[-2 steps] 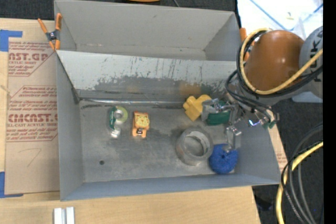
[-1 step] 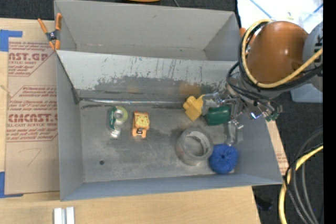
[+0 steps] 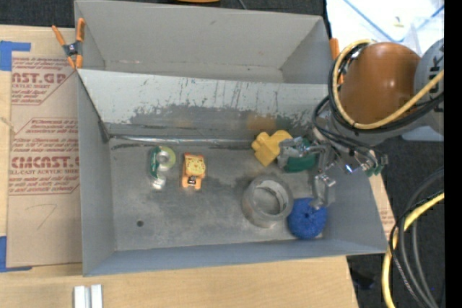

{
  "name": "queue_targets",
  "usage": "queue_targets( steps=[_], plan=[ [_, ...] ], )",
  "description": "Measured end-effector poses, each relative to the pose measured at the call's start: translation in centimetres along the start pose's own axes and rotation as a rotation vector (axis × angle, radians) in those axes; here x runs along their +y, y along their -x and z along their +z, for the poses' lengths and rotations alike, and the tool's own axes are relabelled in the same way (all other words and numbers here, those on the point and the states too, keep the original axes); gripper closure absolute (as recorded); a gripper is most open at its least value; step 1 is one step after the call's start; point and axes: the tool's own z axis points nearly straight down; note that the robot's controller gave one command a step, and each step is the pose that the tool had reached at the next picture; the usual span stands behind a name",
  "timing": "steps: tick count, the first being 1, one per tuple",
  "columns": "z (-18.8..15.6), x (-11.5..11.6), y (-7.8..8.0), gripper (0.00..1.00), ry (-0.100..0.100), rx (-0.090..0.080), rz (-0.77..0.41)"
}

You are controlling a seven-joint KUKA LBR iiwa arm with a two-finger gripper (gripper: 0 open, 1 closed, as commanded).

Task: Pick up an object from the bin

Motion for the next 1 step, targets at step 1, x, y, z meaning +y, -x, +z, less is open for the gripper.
queue_targets(
  steps=[1],
  plan=[
    [-5.69,0.09,-0.58,0.0,-0.006,-0.013,0.01]
  ],
)
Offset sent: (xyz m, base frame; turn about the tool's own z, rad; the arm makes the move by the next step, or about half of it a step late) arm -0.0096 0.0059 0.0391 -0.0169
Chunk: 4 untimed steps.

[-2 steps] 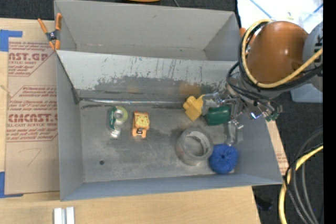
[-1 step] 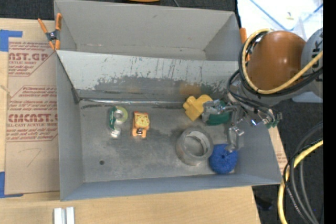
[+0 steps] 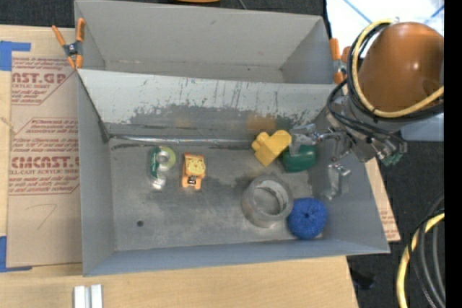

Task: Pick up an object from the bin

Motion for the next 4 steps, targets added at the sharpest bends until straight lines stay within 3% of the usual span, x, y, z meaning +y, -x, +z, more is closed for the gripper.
queue_targets(
  steps=[1,2,3,4],
  plan=[
    [1.8,1.0,0.0,1.0,0.01,0.013,-0.025],
    [1.8,1.0,0.0,1.0,0.01,0.013,-0.026],
    [3.2,3.4,7.5,1.0,0.012,0.006,-0.119],
    [5.3,4.8,4.8,1.0,0.012,0.013,-0.139]
  ],
)
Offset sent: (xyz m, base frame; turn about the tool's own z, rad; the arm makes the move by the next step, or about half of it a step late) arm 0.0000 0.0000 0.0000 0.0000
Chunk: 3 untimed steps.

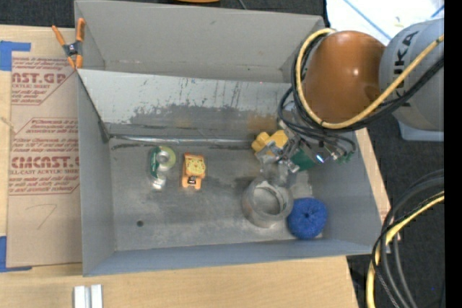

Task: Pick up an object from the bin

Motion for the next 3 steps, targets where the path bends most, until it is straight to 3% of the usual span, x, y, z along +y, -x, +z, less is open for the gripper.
queue_targets(
  steps=[1,2,3],
  plan=[
    [-1.4,-2.3,1.3,1.0,0.0,-0.009,0.253],
    [-1.0,-2.0,1.4,1.0,-0.004,-0.012,0.263],
    [7.4,-3.3,-0.2,1.0,-0.001,-0.019,0.222]
  ],
)
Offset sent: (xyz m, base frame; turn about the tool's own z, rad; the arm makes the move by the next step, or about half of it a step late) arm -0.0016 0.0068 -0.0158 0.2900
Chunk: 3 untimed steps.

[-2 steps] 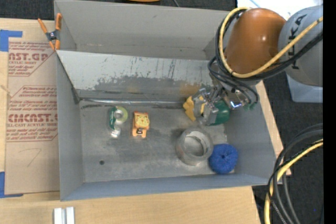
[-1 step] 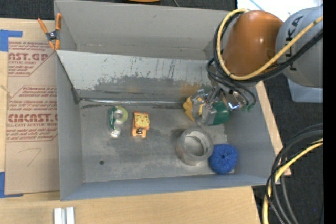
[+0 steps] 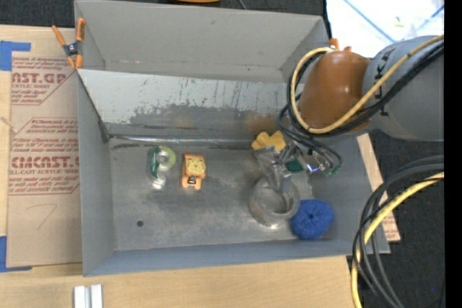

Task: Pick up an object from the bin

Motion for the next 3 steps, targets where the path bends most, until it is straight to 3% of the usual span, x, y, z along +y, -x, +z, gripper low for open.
queue_targets(
  steps=[1,2,3],
  plan=[
    [-0.4,5.6,1.0,1.0,-0.011,-0.015,0.259],
    [-1.6,-0.2,0.1,1.0,-0.004,-0.009,-0.005],
    [-2.6,4.5,1.4,0.0,0.0,-0.015,0.218]
  ],
)
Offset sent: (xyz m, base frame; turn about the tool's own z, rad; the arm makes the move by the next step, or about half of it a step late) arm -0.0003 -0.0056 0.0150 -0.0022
